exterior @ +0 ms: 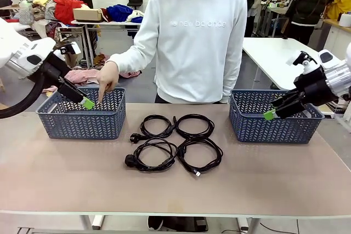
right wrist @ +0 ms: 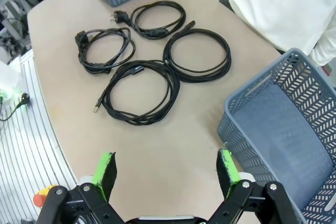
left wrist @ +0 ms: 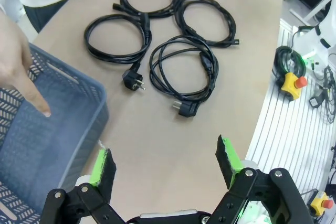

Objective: Organize the cables according to human instructions.
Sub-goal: Pick up a bundle of cables and place it in the basket indicated by the human.

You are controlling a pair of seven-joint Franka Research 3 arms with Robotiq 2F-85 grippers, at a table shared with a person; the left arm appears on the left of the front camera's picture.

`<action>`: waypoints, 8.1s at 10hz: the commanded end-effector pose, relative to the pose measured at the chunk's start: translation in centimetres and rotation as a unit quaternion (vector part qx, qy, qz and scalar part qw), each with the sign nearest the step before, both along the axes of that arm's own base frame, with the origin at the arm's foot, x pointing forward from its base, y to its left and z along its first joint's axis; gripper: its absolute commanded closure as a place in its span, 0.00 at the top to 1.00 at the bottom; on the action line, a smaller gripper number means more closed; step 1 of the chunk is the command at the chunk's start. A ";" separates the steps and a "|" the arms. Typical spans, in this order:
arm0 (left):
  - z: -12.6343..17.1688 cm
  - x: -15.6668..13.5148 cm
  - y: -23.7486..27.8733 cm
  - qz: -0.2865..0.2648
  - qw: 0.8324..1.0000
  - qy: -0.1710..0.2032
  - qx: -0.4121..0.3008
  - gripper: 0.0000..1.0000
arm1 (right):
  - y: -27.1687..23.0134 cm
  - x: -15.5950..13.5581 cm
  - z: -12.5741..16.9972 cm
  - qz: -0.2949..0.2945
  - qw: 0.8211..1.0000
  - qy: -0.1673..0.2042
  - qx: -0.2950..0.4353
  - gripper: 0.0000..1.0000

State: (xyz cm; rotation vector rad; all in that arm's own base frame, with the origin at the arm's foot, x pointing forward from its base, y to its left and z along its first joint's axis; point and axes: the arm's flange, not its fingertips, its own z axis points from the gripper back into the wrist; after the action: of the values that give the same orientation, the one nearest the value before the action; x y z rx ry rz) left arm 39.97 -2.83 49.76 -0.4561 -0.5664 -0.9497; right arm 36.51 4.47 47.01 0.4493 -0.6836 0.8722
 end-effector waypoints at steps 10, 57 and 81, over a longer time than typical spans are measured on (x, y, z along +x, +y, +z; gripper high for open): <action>-2.4 0.4 -10.2 -0.158 0.983 0.005 0.089 1.00 | -0.1 0.5 -0.2 0.012 1.000 -0.010 0.007 1.00; -17.4 -0.7 -27.2 -0.329 0.900 0.023 0.284 0.03 | -0.1 0.5 -0.2 0.012 1.000 -0.010 0.007 1.00; 1.2 9.5 -7.5 -0.100 0.935 -0.067 0.335 0.00 | -0.1 0.5 -0.2 0.012 1.000 -0.010 0.007 1.00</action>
State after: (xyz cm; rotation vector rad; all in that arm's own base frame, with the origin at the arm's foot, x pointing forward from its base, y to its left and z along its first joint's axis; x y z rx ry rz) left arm 49.33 -10.80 51.46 0.1305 -0.2752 -1.3066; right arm 36.53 4.46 46.99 0.4426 -0.6807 0.8763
